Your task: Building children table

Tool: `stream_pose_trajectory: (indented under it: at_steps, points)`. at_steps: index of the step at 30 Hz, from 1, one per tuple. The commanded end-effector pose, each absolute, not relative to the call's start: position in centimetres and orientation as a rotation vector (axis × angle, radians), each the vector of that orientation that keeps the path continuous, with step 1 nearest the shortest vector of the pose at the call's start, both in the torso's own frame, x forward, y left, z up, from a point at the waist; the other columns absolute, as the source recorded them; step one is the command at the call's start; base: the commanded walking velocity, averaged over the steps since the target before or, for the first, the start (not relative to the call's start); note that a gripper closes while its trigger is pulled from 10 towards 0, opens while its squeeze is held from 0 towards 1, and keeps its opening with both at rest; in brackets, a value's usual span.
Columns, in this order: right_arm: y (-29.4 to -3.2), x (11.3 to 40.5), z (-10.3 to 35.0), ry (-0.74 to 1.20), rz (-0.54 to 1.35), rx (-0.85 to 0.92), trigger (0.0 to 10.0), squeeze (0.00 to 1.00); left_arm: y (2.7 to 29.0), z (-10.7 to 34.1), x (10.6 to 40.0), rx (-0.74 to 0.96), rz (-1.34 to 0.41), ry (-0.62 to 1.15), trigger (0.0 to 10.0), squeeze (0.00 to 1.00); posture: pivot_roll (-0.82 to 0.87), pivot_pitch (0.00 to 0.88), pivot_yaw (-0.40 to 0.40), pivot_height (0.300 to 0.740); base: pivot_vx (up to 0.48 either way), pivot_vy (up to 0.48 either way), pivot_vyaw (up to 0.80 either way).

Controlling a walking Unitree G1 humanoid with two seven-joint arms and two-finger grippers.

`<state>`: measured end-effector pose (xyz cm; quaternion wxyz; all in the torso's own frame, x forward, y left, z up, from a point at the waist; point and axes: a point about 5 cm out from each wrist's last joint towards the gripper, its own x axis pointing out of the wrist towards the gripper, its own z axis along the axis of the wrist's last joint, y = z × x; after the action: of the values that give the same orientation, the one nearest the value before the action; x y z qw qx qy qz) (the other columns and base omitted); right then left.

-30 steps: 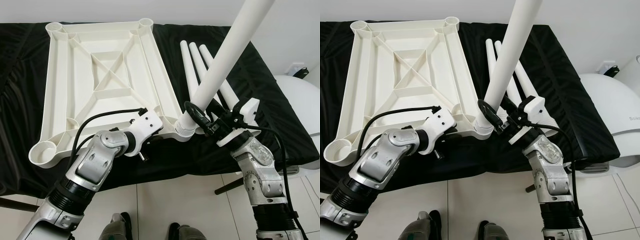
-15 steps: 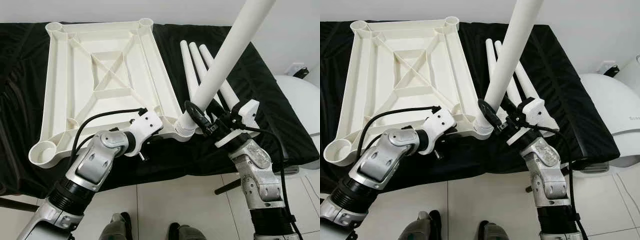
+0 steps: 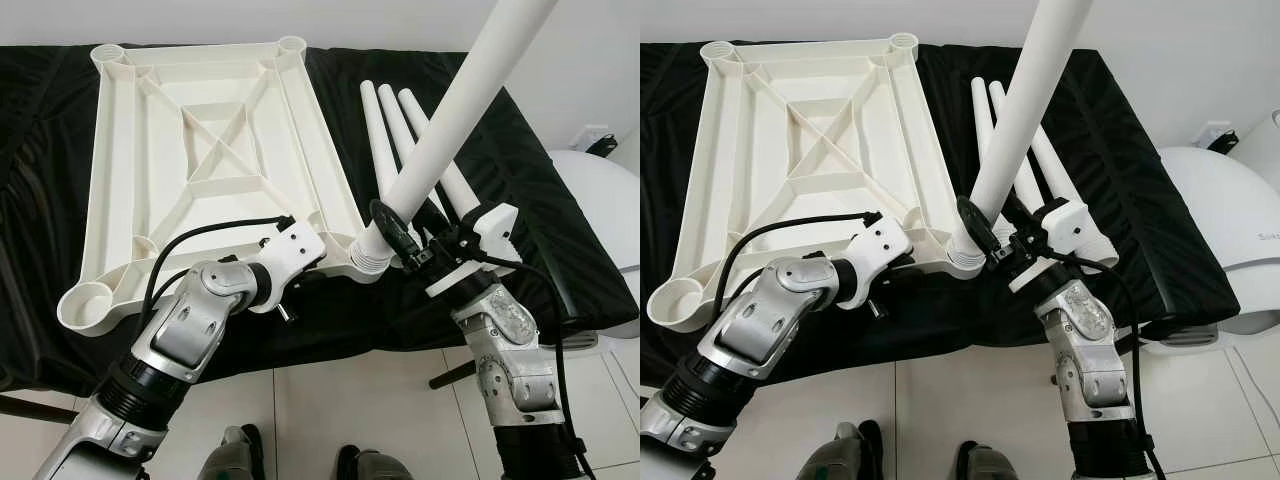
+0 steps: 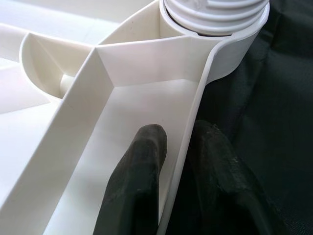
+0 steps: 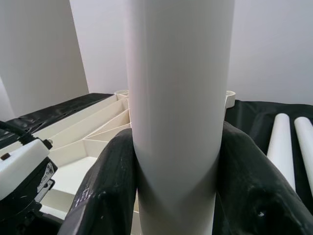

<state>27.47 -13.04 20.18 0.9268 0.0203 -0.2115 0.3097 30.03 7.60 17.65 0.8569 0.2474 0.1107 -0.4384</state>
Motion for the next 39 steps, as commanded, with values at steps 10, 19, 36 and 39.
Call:
stream_pose_trajectory:
  at_steps: [10, 19, 36, 39]
  points:
    - [-11.4, 27.0, 17.3, -0.281, 0.628, 0.078, 10.0, 0.00, 7.2, 18.1, 29.9, 0.522, -0.917, 0.207, 10.0, 0.00, -0.03, 0.213, -0.020, 0.740, 0.000, 0.000, 0.00]
    - [-11.2, 26.9, 17.6, -0.293, 0.582, 0.081, 10.0, 0.00, 7.3, 18.1, 29.9, 0.523, -0.914, 0.207, 10.0, 0.00, -0.03, 0.214, -0.020, 0.740, 0.000, 0.000, 0.00]
    - [-11.1, 27.1, 18.0, -0.312, 0.406, 0.064, 10.0, 0.00, 7.3, 18.2, 29.9, 0.525, -0.917, 0.206, 10.0, 0.00, -0.02, 0.218, -0.016, 0.740, 0.000, 0.000, 0.00]
    - [-11.0, 27.1, 18.1, -0.319, 0.358, 0.055, 10.0, 0.00, 7.3, 18.2, 29.9, 0.525, -0.918, 0.206, 10.0, 0.00, -0.02, 0.217, -0.017, 0.740, 0.000, 0.000, 0.00]
